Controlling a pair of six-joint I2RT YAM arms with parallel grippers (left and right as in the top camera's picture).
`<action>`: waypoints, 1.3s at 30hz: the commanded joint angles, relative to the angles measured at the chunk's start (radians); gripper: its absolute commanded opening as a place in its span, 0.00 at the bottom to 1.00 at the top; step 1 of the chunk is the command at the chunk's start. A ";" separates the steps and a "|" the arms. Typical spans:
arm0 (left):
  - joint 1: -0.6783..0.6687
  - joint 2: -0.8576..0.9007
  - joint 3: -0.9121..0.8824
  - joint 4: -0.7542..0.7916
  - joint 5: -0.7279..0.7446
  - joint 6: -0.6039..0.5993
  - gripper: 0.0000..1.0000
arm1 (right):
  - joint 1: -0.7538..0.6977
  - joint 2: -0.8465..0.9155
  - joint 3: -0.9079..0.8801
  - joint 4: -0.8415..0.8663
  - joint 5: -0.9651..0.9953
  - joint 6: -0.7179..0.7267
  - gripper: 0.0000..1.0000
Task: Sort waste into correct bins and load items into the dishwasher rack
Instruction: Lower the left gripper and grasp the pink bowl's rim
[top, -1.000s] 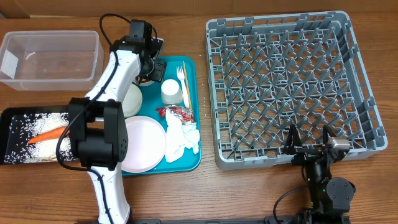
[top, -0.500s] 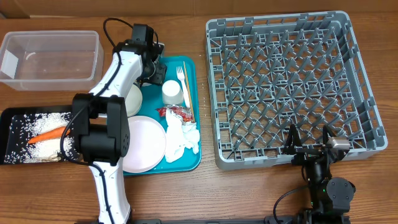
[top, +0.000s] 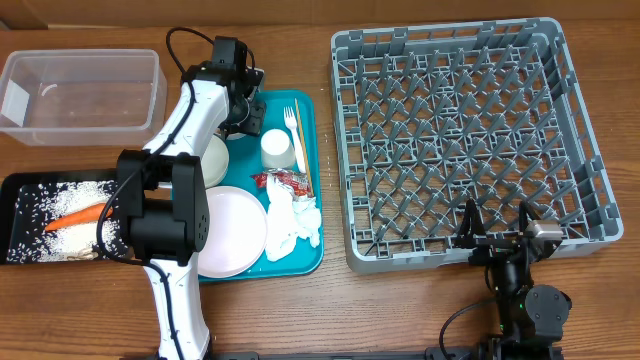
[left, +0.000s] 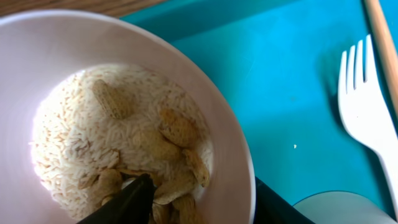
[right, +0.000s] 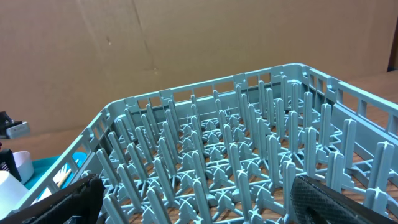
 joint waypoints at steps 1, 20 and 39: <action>-0.001 0.006 0.031 -0.007 -0.010 -0.014 0.49 | -0.003 -0.007 -0.010 0.005 0.006 -0.004 1.00; -0.001 0.005 0.093 -0.054 -0.024 -0.030 0.36 | -0.003 -0.007 -0.010 0.005 0.007 -0.004 1.00; -0.002 0.013 0.108 -0.118 -0.017 -0.033 0.37 | -0.003 -0.007 -0.010 0.005 0.007 -0.004 1.00</action>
